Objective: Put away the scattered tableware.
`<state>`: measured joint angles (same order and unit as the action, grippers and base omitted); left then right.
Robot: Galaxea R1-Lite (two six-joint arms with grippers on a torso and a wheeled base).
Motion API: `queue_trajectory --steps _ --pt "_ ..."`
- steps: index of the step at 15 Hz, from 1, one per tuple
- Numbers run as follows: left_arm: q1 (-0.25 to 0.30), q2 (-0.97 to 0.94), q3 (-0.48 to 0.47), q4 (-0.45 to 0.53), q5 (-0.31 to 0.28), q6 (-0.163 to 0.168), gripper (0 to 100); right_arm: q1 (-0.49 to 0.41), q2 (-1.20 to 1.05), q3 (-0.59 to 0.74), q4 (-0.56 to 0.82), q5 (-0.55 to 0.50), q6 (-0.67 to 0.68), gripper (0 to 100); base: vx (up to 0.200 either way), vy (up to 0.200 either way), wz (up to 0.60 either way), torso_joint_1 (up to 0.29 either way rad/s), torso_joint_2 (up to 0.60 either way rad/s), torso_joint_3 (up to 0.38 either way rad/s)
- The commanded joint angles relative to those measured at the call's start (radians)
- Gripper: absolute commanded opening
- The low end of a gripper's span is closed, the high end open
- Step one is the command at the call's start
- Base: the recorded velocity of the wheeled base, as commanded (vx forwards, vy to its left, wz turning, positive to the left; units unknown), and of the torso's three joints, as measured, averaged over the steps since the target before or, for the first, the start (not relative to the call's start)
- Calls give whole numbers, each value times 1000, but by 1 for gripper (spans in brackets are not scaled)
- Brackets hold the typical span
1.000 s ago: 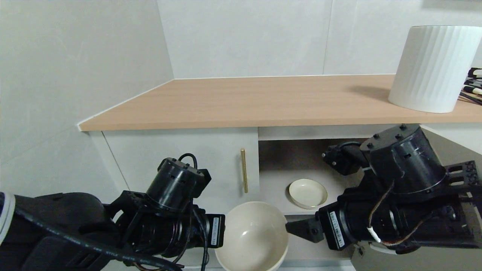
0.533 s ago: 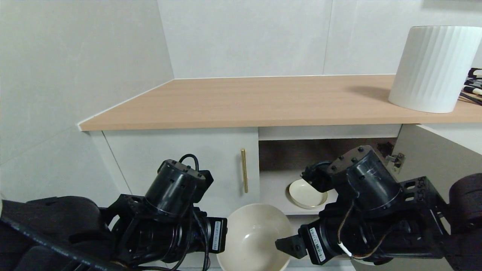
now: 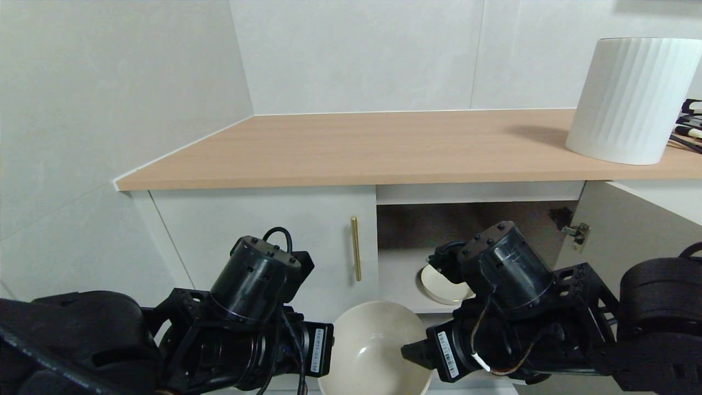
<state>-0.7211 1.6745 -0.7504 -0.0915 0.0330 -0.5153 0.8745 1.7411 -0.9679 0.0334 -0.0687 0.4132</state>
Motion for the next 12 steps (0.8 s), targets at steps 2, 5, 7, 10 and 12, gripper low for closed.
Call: queue_trajectory --steps 2,5,7,10,12 --pt "-1 2 -1 -1 1 -2 0 0 9 -2 0 0 6 0 0 0 0 0 0 0" --pt "-1 -1 -1 -1 1 -2 0 0 8 0 0 0 6 0 0 0 0 0 0 0" --pt "-1 -1 -1 -1 1 -2 0 0 9 0 0 0 6 0 0 0 0 0 0 0" --pt "-1 -1 -1 -1 1 -2 0 0 14 0 0 0 6 0 0 0 0 0 0 0" --pt "-1 -2 -1 -1 1 -2 0 0 14 0 0 -2 6 0 0 0 0 0 0 0"
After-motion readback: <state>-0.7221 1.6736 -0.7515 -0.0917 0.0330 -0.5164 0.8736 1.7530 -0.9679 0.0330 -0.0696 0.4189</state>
